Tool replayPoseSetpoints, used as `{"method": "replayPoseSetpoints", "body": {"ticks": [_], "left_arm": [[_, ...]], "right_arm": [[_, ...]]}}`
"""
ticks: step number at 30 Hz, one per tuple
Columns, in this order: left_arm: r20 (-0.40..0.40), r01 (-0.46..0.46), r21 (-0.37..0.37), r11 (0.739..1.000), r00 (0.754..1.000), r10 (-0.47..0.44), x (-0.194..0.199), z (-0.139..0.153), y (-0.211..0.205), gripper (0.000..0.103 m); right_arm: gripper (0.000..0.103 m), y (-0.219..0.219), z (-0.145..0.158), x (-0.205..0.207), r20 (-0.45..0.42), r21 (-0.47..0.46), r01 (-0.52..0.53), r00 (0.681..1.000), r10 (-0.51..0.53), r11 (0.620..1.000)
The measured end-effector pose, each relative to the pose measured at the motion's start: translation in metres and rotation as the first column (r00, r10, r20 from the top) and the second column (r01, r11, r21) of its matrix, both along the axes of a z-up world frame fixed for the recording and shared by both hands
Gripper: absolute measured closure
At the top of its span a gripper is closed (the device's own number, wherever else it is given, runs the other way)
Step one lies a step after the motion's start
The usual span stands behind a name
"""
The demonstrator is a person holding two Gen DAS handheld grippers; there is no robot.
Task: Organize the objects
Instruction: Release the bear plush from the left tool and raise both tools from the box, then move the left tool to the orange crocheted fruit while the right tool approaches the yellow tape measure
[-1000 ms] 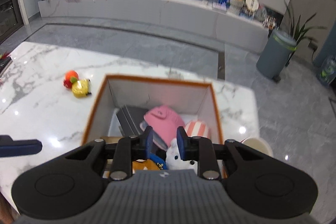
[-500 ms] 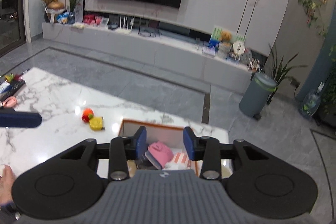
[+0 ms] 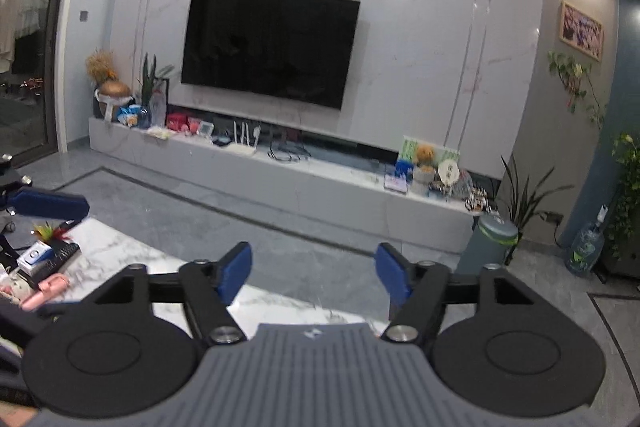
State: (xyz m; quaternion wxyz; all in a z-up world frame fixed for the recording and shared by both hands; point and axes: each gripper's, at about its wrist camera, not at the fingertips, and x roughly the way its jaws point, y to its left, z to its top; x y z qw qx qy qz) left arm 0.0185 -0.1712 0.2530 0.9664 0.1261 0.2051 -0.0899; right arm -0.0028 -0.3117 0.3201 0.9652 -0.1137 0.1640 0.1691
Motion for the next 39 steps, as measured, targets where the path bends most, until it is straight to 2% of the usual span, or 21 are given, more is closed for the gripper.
{"method": "replayPoseSetpoints", "body": {"ticks": [3,6,12,17,22,28,31,39], "left_arm": [[0.012,-0.033,-0.010,0.999,0.999,0.033,0.005,0.001,0.017,0.007],[-0.009,-0.054,-0.016,0.998,0.999,0.054,0.014,-0.010,0.031,0.007],[-0.094,-0.101,-0.028,0.995,0.991,0.098,0.044,-0.050,0.063,0.007],[-0.166,-0.128,-0.046,0.991,0.979,0.119,0.071,-0.083,0.093,0.007],[-0.229,-0.158,-0.079,0.984,0.964,0.137,0.089,-0.121,0.122,0.007],[-0.307,-0.179,-0.078,0.981,0.940,0.148,0.115,-0.176,0.145,0.007],[-0.348,-0.186,-0.101,0.977,0.927,0.141,0.130,-0.204,0.155,0.007],[-0.389,-0.180,-0.099,0.979,0.912,0.128,0.157,-0.263,0.161,0.007]], "right_arm": [[0.026,0.019,0.006,-0.003,0.015,0.011,-0.027,1.000,0.026,1.000],[0.026,0.041,0.003,0.001,0.015,0.022,-0.056,0.998,0.056,0.998],[0.026,0.086,-0.033,0.024,-0.019,-0.006,-0.068,0.998,0.068,0.998],[0.025,0.108,-0.077,0.060,-0.100,-0.014,-0.082,0.992,0.080,0.997],[0.024,0.125,-0.123,0.097,-0.173,0.019,-0.073,0.982,0.076,0.997],[0.024,0.152,-0.194,0.147,-0.276,0.042,-0.051,0.959,0.061,0.998],[0.024,0.160,-0.231,0.169,-0.326,0.056,-0.029,0.944,0.045,0.998],[0.024,0.172,-0.315,0.218,-0.393,0.069,0.028,0.919,0.001,0.997]]}}
